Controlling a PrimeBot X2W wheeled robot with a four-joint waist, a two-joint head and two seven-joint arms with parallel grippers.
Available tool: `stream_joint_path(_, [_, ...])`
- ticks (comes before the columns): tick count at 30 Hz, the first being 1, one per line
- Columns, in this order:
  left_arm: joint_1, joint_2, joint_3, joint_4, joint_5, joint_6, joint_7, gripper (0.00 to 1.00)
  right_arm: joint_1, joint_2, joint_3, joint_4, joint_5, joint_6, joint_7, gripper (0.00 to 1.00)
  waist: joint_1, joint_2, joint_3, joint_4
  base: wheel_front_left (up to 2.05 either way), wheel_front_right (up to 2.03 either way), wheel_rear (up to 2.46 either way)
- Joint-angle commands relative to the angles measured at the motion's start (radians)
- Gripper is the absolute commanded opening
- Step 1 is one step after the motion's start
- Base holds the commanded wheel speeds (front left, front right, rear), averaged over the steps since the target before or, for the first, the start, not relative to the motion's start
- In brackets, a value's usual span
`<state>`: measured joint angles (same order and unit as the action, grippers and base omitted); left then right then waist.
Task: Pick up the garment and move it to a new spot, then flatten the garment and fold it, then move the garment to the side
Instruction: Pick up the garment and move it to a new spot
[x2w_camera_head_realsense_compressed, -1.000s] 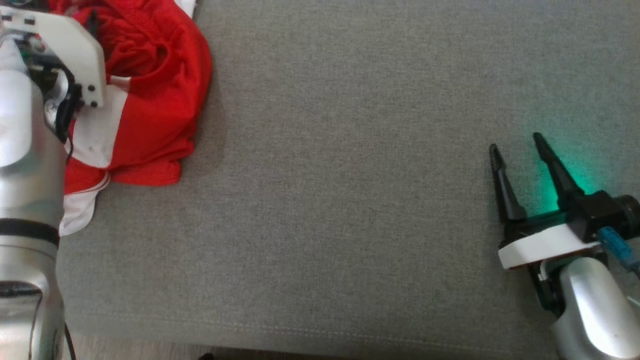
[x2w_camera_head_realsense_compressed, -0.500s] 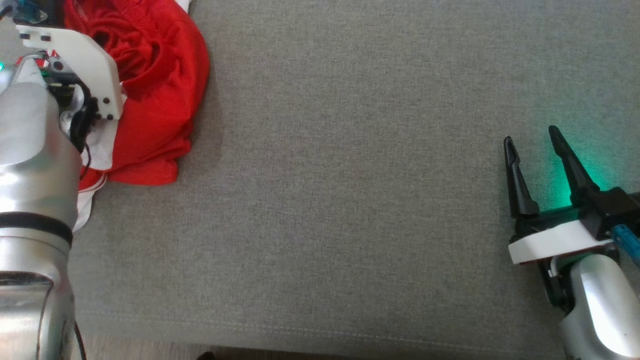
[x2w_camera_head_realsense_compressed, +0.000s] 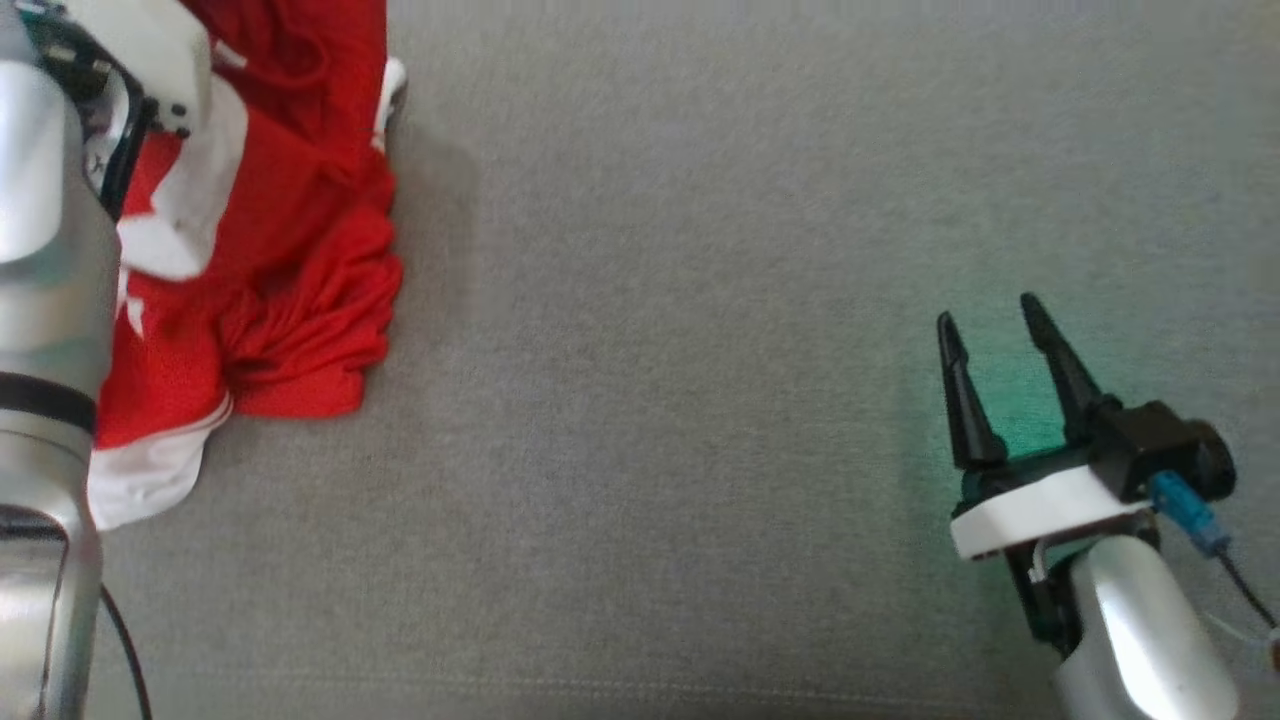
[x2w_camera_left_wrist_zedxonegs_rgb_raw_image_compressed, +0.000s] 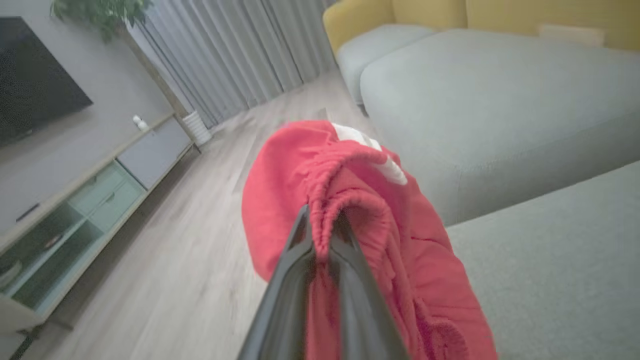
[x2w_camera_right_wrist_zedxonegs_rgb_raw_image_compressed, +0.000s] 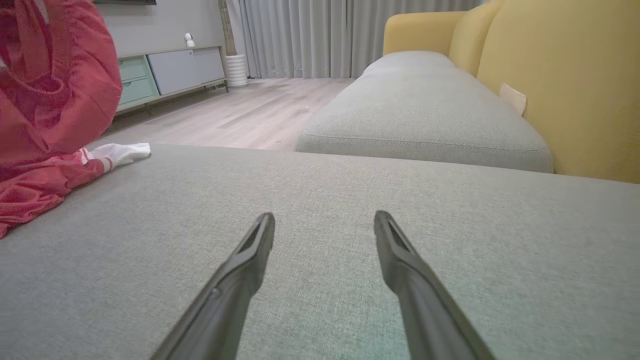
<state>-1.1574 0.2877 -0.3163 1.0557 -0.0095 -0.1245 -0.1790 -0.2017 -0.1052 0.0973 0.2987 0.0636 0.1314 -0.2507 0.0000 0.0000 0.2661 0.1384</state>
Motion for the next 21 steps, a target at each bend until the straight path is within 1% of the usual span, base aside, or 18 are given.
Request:
stream_joint_path(1, [-0.059,0.06,0.009,-0.045,0.005,-0.002,-0.015,0.0,0.01,0.009,0.026,-0.021,0.008,-0.001,-0.011,1.0,0.0,0.0,-0.059,-0.043,0.0,0.0,0.0])
stream_joint_path(6, [-0.072,0.061,-0.073,-0.138,0.002,-0.005,-0.05,0.0,0.028,0.036,0.042,-0.009,0.013,-0.001,-0.011,1.0,0.0,0.0,-0.134,-0.118,0.0,0.0,0.0])
stream_joint_path(11, [-0.055,0.068,-0.208,-0.261,-0.079,-0.006,-0.063,0.0,0.04,0.049,0.05,-0.012,0.024,-0.001,-0.011,1.0,0.0,0.0,-0.178,-0.211,0.0,0.0,0.0])
stream_joint_path(18, [0.012,0.076,-0.377,-0.439,-0.199,-0.006,-0.072,0.0,0.055,0.054,0.081,-0.026,0.03,-0.001,-0.011,1.0,0.0,0.0,-0.191,-0.339,0.0,0.0,0.0])
stream_joint_path(21, [0.051,0.064,-0.438,-0.477,-0.212,-0.006,-0.074,0.0,0.055,0.054,0.092,-0.033,0.033,-0.001,-0.011,1.0,0.0,0.0,-0.176,-0.382,0.0,0.0,0.0])
